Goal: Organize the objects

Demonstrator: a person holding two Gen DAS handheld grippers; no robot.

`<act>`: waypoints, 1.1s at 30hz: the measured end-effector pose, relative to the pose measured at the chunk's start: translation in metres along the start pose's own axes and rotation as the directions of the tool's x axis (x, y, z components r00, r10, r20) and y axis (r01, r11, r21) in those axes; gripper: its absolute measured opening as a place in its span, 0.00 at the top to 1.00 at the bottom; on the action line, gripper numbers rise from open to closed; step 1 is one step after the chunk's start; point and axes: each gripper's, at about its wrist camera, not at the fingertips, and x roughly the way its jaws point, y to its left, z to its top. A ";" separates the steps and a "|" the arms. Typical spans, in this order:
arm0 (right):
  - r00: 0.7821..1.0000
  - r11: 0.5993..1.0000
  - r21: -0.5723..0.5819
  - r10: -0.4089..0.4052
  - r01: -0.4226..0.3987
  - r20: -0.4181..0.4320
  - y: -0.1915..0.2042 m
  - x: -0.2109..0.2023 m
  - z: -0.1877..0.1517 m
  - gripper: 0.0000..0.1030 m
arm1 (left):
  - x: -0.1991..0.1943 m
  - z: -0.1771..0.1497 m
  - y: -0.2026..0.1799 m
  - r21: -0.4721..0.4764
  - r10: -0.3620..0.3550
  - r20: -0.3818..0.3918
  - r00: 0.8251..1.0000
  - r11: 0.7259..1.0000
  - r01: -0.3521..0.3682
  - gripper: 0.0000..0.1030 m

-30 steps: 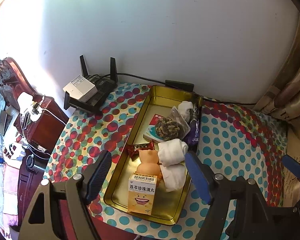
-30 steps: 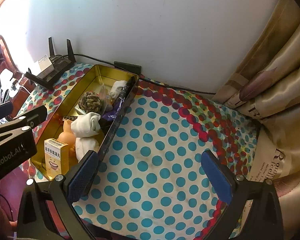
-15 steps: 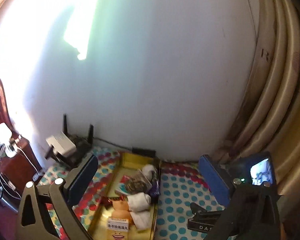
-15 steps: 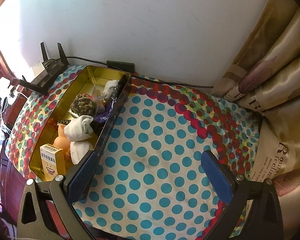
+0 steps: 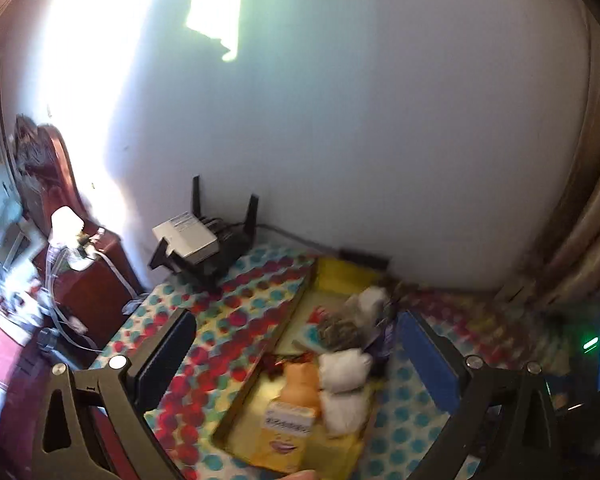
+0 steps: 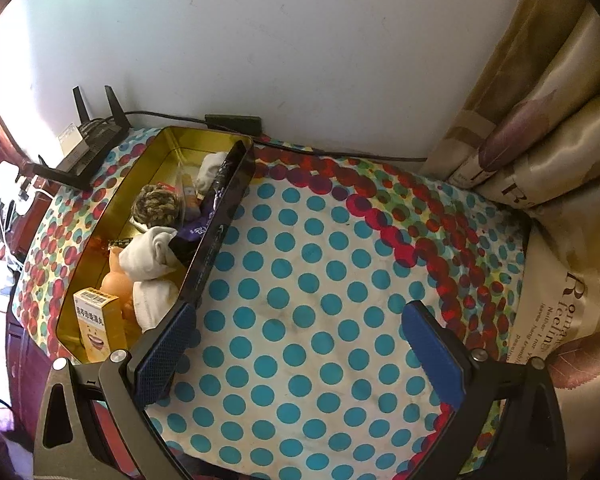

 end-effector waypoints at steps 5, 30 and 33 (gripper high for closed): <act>1.000 1.000 -0.006 0.009 -0.009 -0.012 0.001 0.004 -0.003 0.01 | 0.023 -0.012 -0.014 0.108 0.021 -0.103 0.994 0.994 -0.010 0.00; 0.999 0.996 -0.078 0.035 -0.036 -0.007 0.024 0.007 -0.002 0.01 | 0.044 -0.024 0.009 -0.004 0.052 -0.243 0.969 0.998 -0.055 0.00; 0.999 0.996 -0.077 0.034 -0.035 -0.008 0.025 0.007 -0.002 0.01 | 0.045 -0.024 0.007 -0.001 0.048 -0.243 0.969 0.999 -0.050 0.00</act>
